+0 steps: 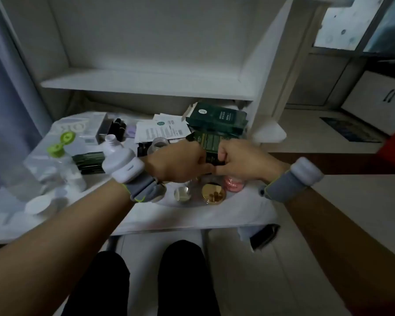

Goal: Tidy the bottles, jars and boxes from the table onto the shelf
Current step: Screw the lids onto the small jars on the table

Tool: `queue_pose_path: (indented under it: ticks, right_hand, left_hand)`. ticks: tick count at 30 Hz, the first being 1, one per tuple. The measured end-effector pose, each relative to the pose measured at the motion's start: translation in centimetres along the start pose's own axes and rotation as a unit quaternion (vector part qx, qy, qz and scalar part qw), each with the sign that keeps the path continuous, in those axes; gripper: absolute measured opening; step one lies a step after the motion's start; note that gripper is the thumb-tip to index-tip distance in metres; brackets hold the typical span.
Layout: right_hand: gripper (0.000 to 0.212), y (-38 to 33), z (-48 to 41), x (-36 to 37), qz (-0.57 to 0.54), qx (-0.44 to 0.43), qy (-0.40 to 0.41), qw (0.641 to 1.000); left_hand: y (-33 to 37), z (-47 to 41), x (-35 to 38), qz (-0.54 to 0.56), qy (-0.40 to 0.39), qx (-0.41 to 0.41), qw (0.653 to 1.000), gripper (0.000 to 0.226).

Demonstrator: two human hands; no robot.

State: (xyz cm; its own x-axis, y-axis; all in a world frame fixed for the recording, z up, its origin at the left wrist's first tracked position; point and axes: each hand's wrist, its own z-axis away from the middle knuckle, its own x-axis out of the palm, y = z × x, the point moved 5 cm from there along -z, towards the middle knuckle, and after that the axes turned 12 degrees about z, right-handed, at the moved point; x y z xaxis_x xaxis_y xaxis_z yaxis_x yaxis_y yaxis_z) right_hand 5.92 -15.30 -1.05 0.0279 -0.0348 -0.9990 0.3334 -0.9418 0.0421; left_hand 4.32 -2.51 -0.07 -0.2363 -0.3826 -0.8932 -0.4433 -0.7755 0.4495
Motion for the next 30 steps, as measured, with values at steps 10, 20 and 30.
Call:
queue_pose_path:
  ticks: [10, 20, 30]
  right_hand:
    - [0.055, 4.0, 2.1, 4.8, -0.002, 0.071, 0.049, 0.996]
    - [0.069, 5.2, 2.3, 7.6, -0.119, 0.103, 0.026, 0.987]
    - [0.058, 5.6, 1.9, 9.1, -0.192, 0.075, 0.066, 0.976]
  left_hand:
    - [1.6, -1.9, 6.1, -0.012, -0.069, 0.04, 0.997, 0.029]
    - [0.8, -2.6, 8.3, -0.063, -0.096, 0.01, 0.993, 0.059]
    - [2.4, -2.7, 5.9, -0.007, -0.057, 0.036, 0.998, 0.037]
